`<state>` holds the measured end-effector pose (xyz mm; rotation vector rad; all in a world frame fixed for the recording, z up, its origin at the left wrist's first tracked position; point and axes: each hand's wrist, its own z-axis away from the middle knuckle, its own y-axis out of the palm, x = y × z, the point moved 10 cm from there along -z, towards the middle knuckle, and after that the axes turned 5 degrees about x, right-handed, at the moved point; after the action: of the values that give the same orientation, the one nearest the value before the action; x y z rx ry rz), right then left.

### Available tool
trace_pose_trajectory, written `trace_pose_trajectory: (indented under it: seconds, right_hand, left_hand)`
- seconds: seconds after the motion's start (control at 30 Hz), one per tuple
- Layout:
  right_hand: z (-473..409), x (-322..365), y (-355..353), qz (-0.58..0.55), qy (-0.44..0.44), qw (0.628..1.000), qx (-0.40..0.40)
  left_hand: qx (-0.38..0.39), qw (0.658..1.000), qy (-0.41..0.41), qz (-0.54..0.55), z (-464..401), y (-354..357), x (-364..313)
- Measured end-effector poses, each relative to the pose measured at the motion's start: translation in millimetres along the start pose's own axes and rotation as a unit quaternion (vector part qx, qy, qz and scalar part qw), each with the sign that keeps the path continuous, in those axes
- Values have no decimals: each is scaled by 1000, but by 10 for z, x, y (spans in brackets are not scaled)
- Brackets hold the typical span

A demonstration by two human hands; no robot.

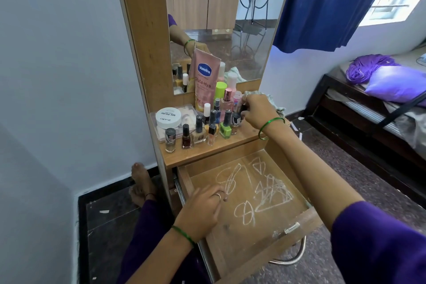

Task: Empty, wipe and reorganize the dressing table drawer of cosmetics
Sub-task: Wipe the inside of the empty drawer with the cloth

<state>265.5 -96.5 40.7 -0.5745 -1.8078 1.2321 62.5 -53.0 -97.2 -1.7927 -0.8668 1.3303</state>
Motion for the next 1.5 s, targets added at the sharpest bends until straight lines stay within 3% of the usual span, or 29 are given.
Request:
trace_pose_trajectory:
  seconds: [0.23,0.37,0.43,0.57,0.67,0.77,0.9,1.13,1.33,1.5]
  right_hand:
    - [35,-143,-196,-19,3,998,-52]
    - [-24,-503,-386,-42,77,989,-115]
    - [-105,-649,-336,-11,108,989,-96]
    - [-218,-879,10,45,184,982,19]
    - [-194,-1015,145,67,209,975,38]
    - [-161,-1069,86,65,190,980,-9]
    - [6,-1166,-112,-22,193,977,-82]
    - [977,-1237,-438,-84,178,966,-169]
    - [1814,-1176,-263,-71,201,973,-83]
    - [1828,-1031,88,-25,180,983,15]
  left_hand:
    - [-5,1000,15,-9,6,-32,-53]
    - [-6,1000,11,-14,18,-14,-36]
    - [-10,1000,16,-16,16,-15,-40]
    - [-35,998,36,-28,32,-73,-94]
    - [-25,998,41,-36,43,-55,-100]
    - [-28,998,41,-50,39,-39,-80]
    - [-99,991,37,-85,85,-138,-102]
    - [-164,981,-74,-75,250,-277,11]
    - [-179,971,-123,-98,279,-355,31]
    - [-167,957,-231,-51,283,-389,200]
